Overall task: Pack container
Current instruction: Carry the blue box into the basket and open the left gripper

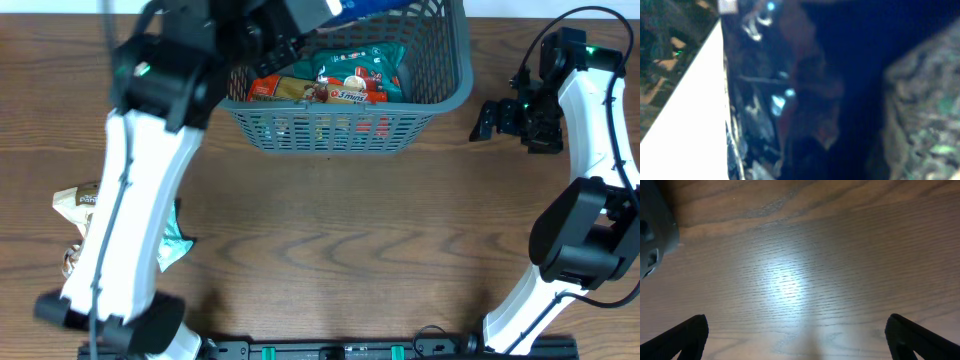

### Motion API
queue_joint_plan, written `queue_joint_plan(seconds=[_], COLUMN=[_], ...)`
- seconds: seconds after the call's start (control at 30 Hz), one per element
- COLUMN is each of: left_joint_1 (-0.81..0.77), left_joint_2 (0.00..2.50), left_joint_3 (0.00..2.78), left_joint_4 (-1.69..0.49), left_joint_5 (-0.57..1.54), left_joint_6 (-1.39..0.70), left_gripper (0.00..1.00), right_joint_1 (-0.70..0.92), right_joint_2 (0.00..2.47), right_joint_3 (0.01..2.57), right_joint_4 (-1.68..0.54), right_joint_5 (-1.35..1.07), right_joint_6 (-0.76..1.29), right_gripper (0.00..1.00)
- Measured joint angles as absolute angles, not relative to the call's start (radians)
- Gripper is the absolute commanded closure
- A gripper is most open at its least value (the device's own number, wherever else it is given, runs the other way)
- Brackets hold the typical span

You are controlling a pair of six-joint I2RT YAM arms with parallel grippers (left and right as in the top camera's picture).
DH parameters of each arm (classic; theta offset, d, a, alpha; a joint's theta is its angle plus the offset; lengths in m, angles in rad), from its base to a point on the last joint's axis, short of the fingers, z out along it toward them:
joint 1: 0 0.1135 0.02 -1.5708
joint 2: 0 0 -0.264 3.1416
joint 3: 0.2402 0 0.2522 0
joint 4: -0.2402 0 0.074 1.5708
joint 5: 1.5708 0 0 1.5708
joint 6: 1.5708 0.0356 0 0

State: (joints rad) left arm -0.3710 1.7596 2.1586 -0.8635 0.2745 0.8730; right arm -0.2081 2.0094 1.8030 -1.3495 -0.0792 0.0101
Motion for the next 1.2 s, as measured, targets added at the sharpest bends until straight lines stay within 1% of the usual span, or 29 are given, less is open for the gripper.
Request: queue_joint_plan(seconds=[0.2, 0.43, 0.47, 0.5, 0.53, 0.57, 0.63, 0.67, 0.83, 0.97, 1.2], left_joint_1=[-0.371, -0.371, -0.371, -0.371, -0.371, -0.371, -0.371, -0.371, -0.371, -0.371, -0.371], left_joint_2=[1.934, 2.122, 2.139, 2.151, 2.159, 2.163, 2.164, 2.164, 2.162, 2.147, 2.024], left_joint_3=[2.158, 2.152, 2.152, 2.151, 2.151, 2.150, 2.150, 2.150, 2.150, 2.150, 2.150], left_joint_4=[-0.848, -0.846, -0.846, -0.846, -0.848, -0.849, -0.847, -0.844, -0.848, -0.876, -0.870], left_joint_5=[0.273, 0.265, 0.263, 0.262, 0.262, 0.262, 0.262, 0.263, 0.263, 0.263, 0.249], left_joint_6=[0.941, 0.966, 0.966, 0.966, 0.967, 0.969, 0.966, 0.964, 0.899, 0.800, 0.660], left_gripper=[0.94, 0.94, 0.89, 0.83, 0.69, 0.52, 0.11, 0.01, 0.01, 0.01, 0.01], right_joint_1=[-0.201, -0.201, -0.201, -0.201, -0.201, -0.201, -0.201, -0.201, -0.201, -0.201, -0.201], right_joint_2=[2.009, 2.009, 2.009, 2.009, 2.009, 2.009, 2.009, 2.009, 2.009, 2.009, 2.009], right_joint_3=[1.803, 1.803, 1.803, 1.803, 1.803, 1.803, 1.803, 1.803, 1.803, 1.803, 1.803], right_joint_4=[-1.348, -1.346, -1.346, -1.346, -1.346, -1.346, -1.346, -1.346, -1.346, -1.346, -1.347], right_joint_5=[-0.080, -0.079, -0.079, -0.079, -0.079, -0.079, -0.080, -0.079, -0.079, -0.079, -0.079], right_joint_6=[0.010, 0.010, 0.010, 0.010, 0.010, 0.009, 0.006, 0.005, 0.002, 0.002, -0.005], right_gripper=[0.01, 0.01, 0.01, 0.01, 0.01, 0.01, 0.01, 0.01, 0.01, 0.01, 0.01])
